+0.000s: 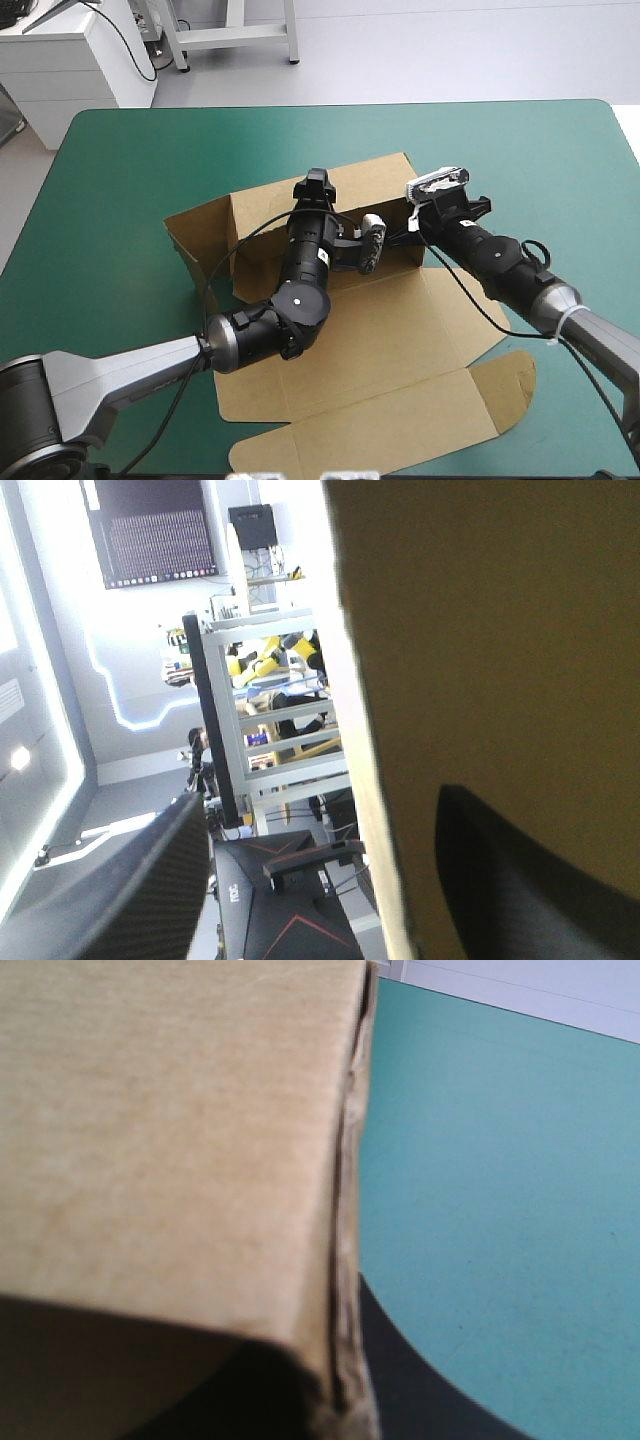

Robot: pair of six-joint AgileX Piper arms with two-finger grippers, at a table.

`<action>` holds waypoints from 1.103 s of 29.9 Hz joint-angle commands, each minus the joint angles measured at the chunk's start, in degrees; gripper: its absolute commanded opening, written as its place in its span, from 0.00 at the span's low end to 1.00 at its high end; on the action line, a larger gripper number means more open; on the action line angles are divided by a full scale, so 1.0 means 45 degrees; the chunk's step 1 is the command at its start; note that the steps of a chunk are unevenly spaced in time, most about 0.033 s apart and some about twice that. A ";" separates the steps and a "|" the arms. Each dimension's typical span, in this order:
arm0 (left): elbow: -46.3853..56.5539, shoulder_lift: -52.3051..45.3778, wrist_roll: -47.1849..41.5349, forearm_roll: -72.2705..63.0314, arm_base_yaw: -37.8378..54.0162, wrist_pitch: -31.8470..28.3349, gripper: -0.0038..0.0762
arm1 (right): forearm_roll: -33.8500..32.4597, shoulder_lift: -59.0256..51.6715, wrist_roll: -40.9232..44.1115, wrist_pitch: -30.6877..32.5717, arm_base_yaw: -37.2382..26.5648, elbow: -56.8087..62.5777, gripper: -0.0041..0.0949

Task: Fold the box

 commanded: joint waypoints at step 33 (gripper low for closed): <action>-0.8008 -0.1968 1.3877 -2.4583 1.0098 0.4653 0.06 | -0.1636 0.1092 0.1474 0.4368 -0.2493 -0.2187 0.02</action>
